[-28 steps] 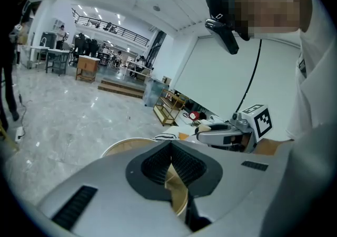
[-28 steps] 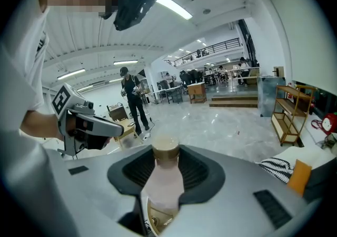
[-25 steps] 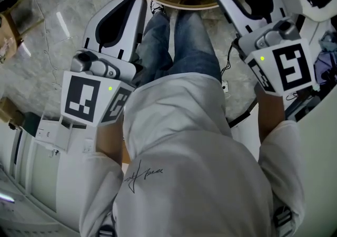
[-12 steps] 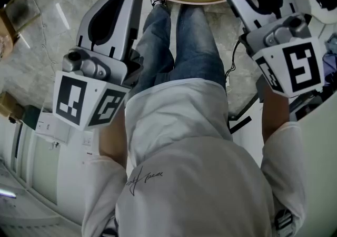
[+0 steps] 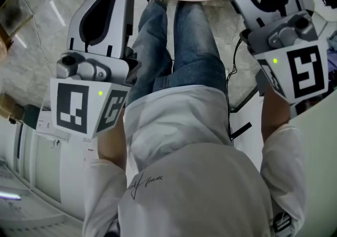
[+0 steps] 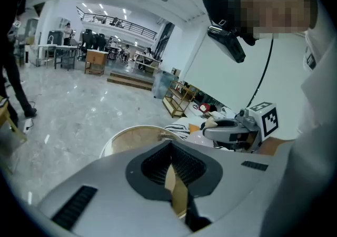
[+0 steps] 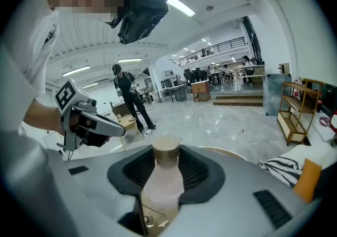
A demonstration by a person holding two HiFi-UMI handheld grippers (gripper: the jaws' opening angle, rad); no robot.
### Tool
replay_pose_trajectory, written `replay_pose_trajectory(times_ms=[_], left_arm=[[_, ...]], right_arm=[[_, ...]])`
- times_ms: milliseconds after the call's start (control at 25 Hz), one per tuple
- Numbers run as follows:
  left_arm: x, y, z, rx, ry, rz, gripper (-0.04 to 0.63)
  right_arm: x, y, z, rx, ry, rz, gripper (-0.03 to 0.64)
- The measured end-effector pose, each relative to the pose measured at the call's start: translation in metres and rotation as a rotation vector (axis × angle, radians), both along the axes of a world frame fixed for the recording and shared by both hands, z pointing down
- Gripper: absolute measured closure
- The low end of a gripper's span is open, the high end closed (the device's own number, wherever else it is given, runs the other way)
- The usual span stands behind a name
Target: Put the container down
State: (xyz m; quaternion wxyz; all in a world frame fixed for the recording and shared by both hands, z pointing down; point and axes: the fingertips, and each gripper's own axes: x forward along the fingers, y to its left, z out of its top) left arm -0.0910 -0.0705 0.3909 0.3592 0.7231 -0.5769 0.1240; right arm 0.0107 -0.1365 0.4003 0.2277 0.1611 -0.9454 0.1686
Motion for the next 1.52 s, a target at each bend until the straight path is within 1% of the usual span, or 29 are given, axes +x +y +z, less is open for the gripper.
replay_pose_trajectory(times_ms=[160,360,560,720,840,1240,1520], left_arm=[[0.007,-0.006,0.013,-0.007,-0.009,0.009,0.578],[0.007,-0.004,0.03,-0.021,-0.012,-0.016,0.578],[0.017,-0.002,0.048,-0.032,-0.019,-0.013,0.577],[0.025,-0.005,0.062,-0.036,-0.014,-0.021,0.578],[0.028,-0.008,0.071,-0.036,-0.015,-0.011,0.578],[0.021,-0.02,0.092,-0.047,-0.001,0.019,0.577],[0.023,-0.026,0.101,-0.054,0.02,0.03,0.577]], right_arm=[[0.0,-0.007,0.015,0.02,0.011,-0.007,0.469],[-0.007,-0.005,0.029,0.041,0.005,-0.035,0.469],[0.0,0.0,0.049,0.006,0.015,-0.03,0.469],[0.004,-0.003,0.062,0.001,0.023,-0.037,0.469],[0.003,-0.006,0.07,0.0,0.024,-0.031,0.469],[-0.006,-0.022,0.103,-0.014,0.03,0.014,0.469],[-0.005,-0.027,0.121,-0.029,0.039,0.022,0.469]])
